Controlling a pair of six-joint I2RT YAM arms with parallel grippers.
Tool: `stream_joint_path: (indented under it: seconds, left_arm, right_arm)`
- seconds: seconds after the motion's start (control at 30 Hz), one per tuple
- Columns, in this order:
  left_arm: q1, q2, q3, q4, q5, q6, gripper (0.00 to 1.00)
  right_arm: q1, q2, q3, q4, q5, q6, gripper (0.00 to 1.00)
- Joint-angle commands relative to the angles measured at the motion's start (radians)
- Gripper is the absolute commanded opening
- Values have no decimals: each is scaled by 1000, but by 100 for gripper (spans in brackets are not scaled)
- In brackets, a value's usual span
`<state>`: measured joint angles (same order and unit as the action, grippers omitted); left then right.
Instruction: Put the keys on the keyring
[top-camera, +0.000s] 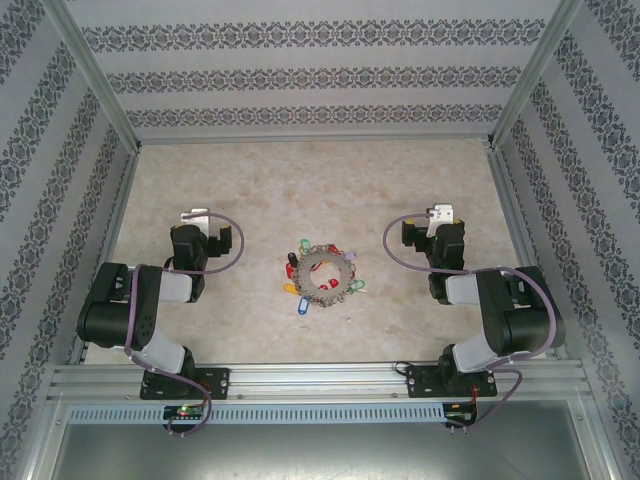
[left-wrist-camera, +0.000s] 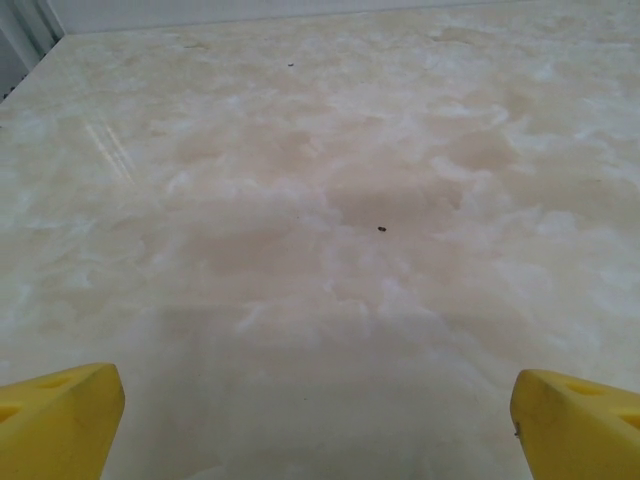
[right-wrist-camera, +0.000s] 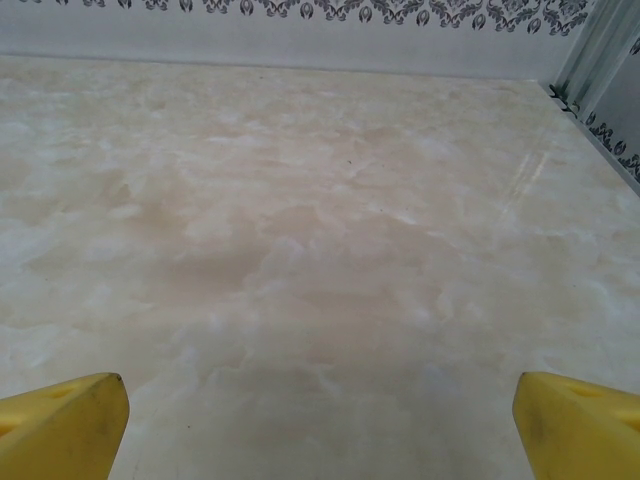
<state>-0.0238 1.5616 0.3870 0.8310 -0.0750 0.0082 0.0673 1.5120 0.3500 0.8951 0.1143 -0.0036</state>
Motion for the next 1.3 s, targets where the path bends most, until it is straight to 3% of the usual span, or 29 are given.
stream_joint_path:
  seconds: [0.0, 1.27]
  left_arm:
    - [13, 3, 15, 25, 14, -25, 100]
    - [13, 0, 18, 21, 18, -25, 100]
  right_arm:
    - [-11, -4, 20, 27, 2, 10, 98]
    - [-27, -4, 30, 5, -38, 19, 98]
